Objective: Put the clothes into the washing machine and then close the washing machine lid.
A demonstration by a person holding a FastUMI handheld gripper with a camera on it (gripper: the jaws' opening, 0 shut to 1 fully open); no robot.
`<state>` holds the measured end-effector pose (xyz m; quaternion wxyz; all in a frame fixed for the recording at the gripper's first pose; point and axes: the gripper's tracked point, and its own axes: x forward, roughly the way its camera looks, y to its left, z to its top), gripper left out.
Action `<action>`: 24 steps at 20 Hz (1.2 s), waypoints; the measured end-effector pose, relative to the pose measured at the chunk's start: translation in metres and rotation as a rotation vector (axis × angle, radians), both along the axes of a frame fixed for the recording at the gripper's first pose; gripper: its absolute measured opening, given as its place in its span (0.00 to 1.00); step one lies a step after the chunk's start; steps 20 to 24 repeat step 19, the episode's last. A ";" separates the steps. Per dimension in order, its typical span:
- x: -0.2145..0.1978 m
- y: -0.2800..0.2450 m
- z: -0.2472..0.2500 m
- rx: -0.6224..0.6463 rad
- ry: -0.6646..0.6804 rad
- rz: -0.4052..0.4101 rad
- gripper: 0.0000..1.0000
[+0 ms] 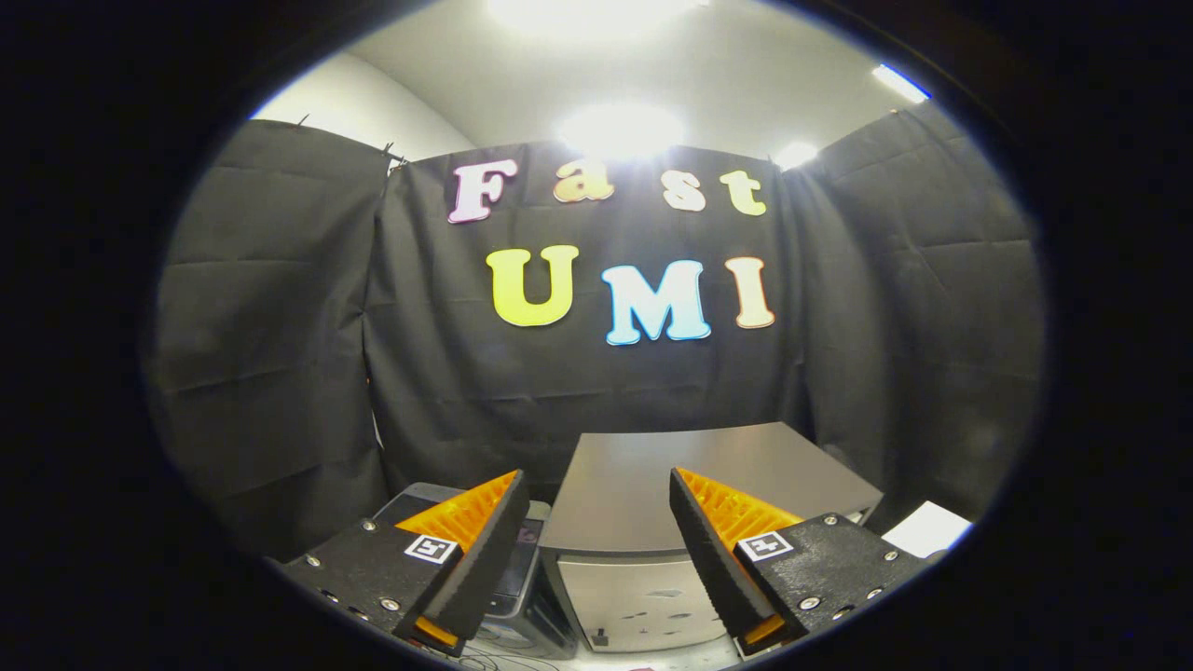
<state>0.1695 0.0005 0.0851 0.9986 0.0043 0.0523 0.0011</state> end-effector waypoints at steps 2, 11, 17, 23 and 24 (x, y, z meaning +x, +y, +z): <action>-0.011 -0.020 0.003 -0.003 -0.001 -0.016 0.94; -0.063 -0.093 -0.004 -0.006 0.001 -0.087 0.94; -0.078 -0.115 -0.004 -0.012 -0.016 -0.105 0.94; -0.082 -0.118 0.000 -0.007 -0.029 -0.104 0.94; -0.082 -0.118 0.000 -0.007 -0.029 -0.104 0.94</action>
